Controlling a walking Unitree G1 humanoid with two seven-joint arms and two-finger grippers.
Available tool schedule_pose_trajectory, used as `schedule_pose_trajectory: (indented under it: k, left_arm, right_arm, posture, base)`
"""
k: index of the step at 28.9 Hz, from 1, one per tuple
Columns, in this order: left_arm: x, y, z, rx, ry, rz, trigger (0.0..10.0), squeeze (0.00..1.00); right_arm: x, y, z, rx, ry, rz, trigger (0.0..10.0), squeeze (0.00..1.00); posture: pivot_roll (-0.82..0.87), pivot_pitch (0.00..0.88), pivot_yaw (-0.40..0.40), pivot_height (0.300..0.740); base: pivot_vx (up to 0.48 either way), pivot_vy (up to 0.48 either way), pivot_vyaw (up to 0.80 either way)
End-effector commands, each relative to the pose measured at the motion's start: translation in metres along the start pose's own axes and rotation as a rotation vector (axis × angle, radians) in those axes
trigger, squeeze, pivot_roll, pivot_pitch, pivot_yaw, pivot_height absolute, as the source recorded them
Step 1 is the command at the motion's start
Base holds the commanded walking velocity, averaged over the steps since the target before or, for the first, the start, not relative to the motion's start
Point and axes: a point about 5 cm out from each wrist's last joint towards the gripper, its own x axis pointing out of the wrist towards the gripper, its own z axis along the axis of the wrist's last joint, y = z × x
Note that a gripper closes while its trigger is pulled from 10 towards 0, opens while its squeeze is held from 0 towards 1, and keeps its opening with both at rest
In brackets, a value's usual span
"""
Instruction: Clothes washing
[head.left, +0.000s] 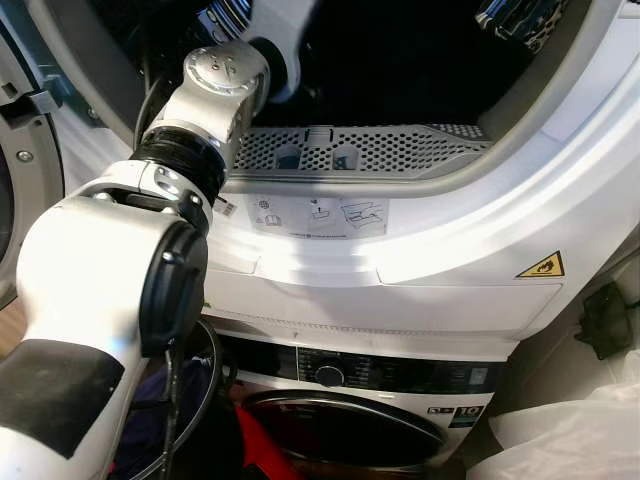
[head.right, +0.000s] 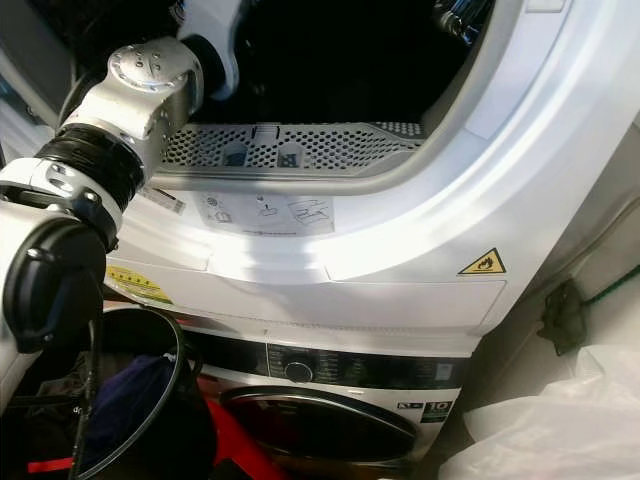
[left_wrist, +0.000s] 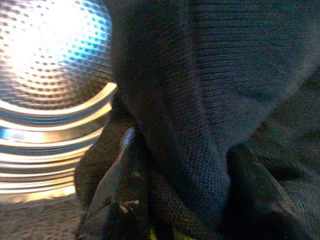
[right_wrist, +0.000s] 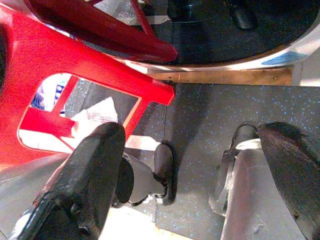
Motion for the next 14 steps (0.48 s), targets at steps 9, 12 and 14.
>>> schedule_pose_trajectory:
  k: [9,12,14]
  left_arm:
    - [-0.006,0.01,0.014,0.079,-0.022,-0.057,10.0,1.0]
    - [-0.008,0.016,0.031,0.101,-0.075,-0.063,10.0,1.0]
    - [-0.009,0.018,0.039,0.116,-0.093,-0.081,10.0,1.0]
  right_arm:
    - [0.0,0.01,-0.01,0.013,0.049,0.018,10.0,0.0]
    - [0.001,0.011,-0.01,0.015,0.051,0.02,10.0,0.0]
    - [0.001,0.011,-0.009,0.014,0.053,0.023,10.0,0.0]
  posture:
    - [-0.04,0.075,0.116,0.74]
    - [-0.02,0.076,0.115,0.74]
    - [-0.01,0.076,0.114,0.74]
  base:
    - [0.0,0.0,0.0]
    - [0.0,0.0,0.0]
    - [0.0,0.0,0.0]
